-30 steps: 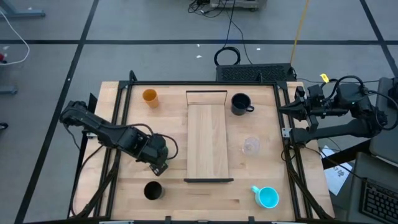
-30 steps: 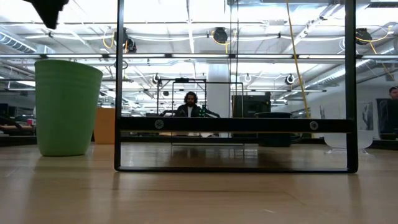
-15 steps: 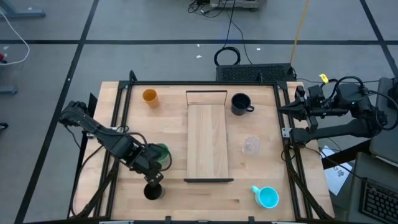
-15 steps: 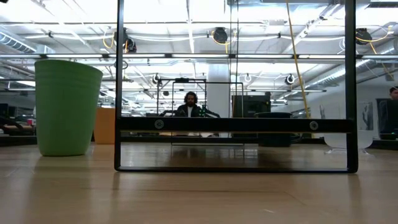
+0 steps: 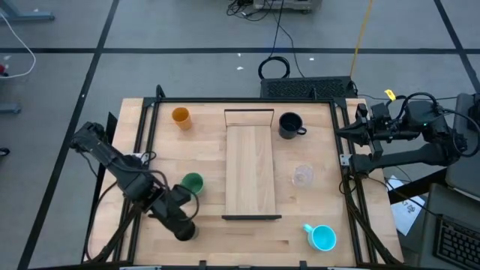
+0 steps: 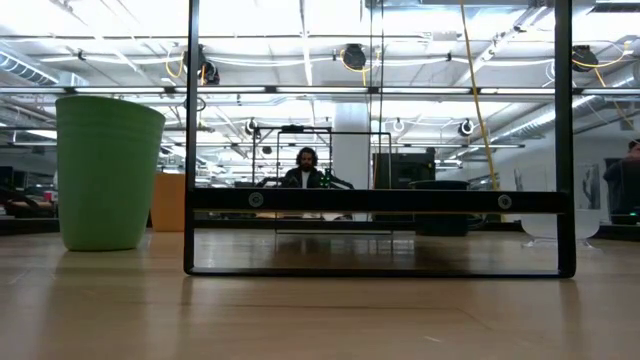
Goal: Stack small to large cups/mugs on shelf
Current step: Put the black cup on the shelf
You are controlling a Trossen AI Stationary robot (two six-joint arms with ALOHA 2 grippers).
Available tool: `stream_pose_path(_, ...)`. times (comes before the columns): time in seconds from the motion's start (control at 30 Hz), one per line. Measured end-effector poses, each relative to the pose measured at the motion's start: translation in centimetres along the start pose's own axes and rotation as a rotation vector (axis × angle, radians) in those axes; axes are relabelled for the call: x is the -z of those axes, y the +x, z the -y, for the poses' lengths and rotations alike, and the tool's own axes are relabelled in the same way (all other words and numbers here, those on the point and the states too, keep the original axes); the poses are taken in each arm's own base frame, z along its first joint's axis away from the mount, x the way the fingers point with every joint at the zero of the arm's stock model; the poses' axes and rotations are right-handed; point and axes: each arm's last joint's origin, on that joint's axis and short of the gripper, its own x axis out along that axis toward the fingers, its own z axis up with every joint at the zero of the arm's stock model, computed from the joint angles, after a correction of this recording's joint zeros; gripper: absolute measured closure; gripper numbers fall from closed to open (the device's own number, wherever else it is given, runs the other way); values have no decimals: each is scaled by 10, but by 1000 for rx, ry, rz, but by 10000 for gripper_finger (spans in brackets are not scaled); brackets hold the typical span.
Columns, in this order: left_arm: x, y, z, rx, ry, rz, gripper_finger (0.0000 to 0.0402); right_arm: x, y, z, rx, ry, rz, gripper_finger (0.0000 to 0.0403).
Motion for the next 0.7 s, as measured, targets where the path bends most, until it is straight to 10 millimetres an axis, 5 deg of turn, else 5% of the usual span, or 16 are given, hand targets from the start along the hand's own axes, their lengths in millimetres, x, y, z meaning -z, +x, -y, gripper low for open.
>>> stream_pose_path(0.2, 13, 2, 0, -11, -32, 20, 188, 0, 0, 0, 0, -8, 0, 403)
stream_pose_path(0.7, 16, 43, 15, -91, -52, -43, 188, 0, 0, 0, 1, -9, -1, 403)
